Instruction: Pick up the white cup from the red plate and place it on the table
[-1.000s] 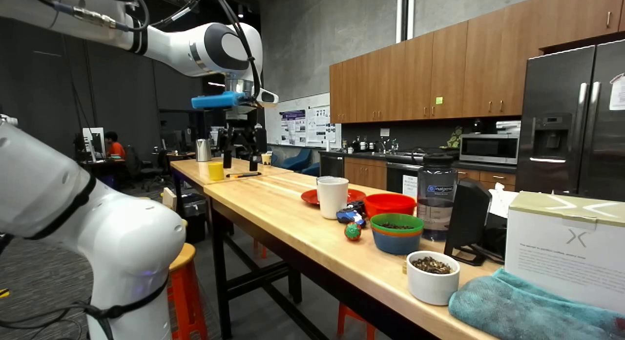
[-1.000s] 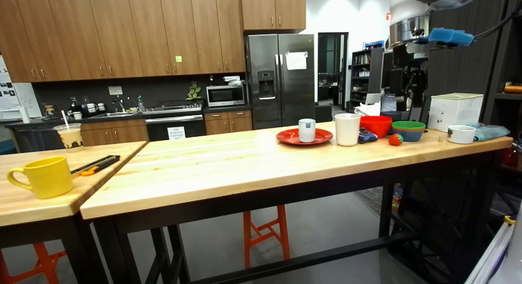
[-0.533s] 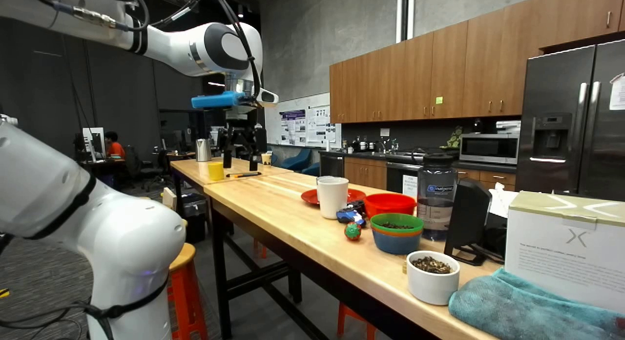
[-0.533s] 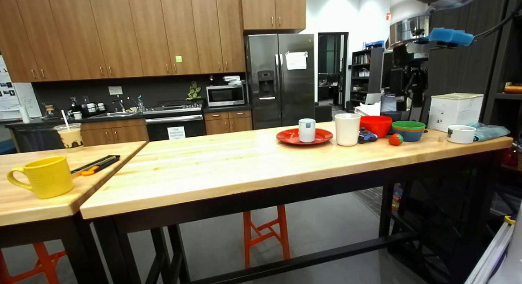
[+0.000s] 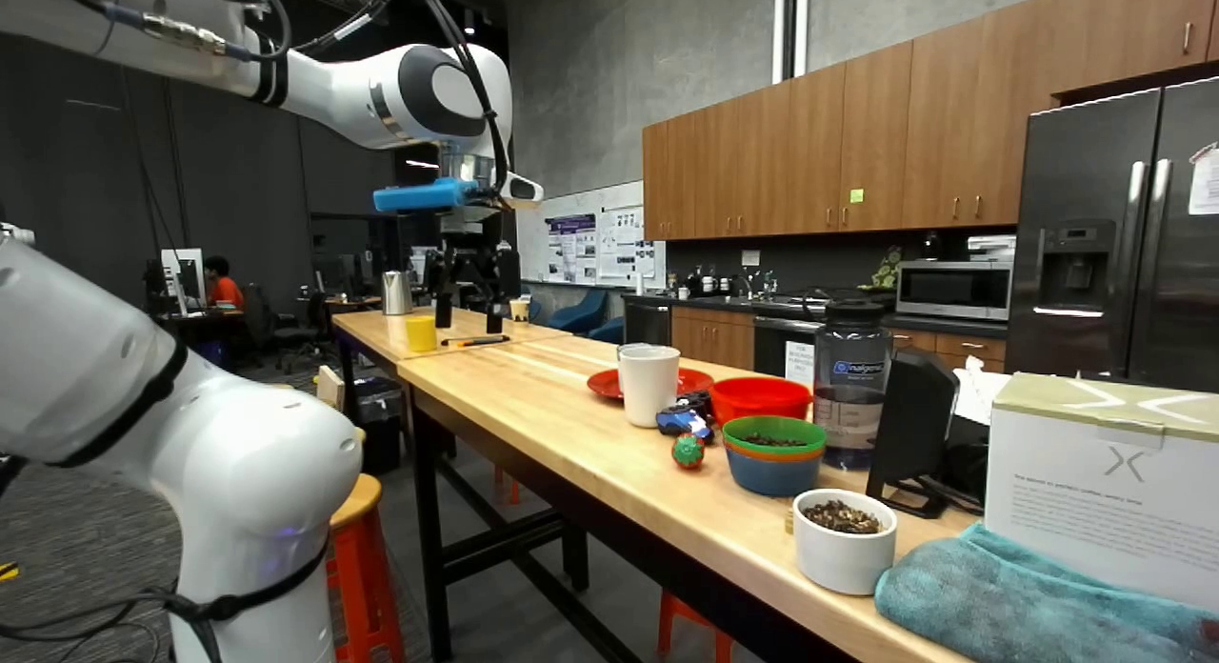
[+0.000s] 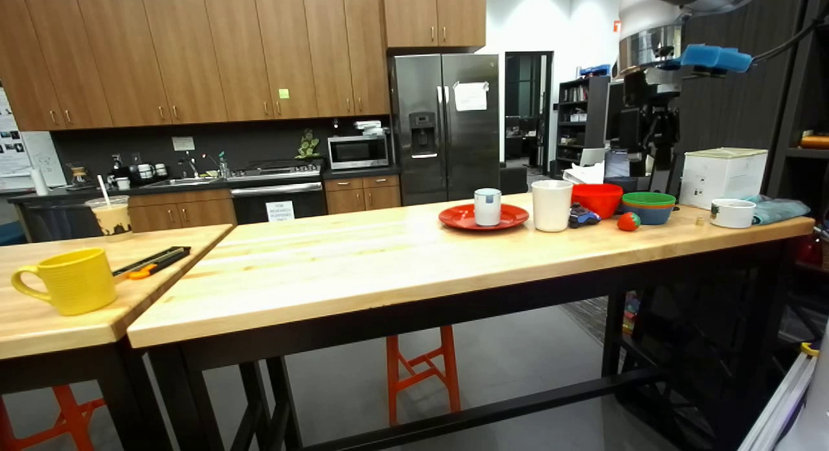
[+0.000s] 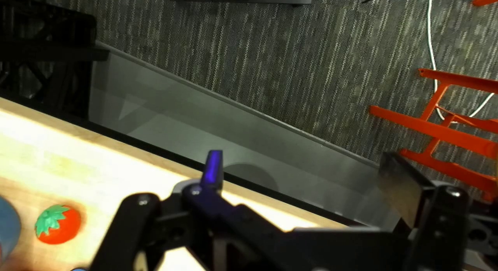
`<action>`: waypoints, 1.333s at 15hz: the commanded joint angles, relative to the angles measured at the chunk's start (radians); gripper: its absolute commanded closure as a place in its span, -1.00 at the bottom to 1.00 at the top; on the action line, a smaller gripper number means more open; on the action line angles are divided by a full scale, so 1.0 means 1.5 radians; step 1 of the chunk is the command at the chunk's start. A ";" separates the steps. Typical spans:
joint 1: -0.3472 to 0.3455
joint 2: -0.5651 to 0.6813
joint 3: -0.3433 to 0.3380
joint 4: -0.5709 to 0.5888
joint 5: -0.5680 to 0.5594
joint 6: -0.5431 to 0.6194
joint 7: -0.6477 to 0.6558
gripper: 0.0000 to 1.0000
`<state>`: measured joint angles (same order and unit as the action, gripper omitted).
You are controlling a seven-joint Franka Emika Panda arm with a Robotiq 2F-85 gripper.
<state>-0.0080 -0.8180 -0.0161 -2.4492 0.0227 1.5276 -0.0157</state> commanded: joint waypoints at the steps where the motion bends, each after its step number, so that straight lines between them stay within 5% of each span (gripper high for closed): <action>1: 0.003 -0.002 0.009 -0.004 0.009 0.006 0.013 -1.00; 10: 0.067 0.167 0.079 0.013 0.094 0.170 -0.003 -1.00; 20: 0.081 0.425 0.078 0.195 0.044 0.259 -0.105 -1.00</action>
<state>0.1123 -0.2761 0.1155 -2.2610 0.1222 1.9217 -0.1310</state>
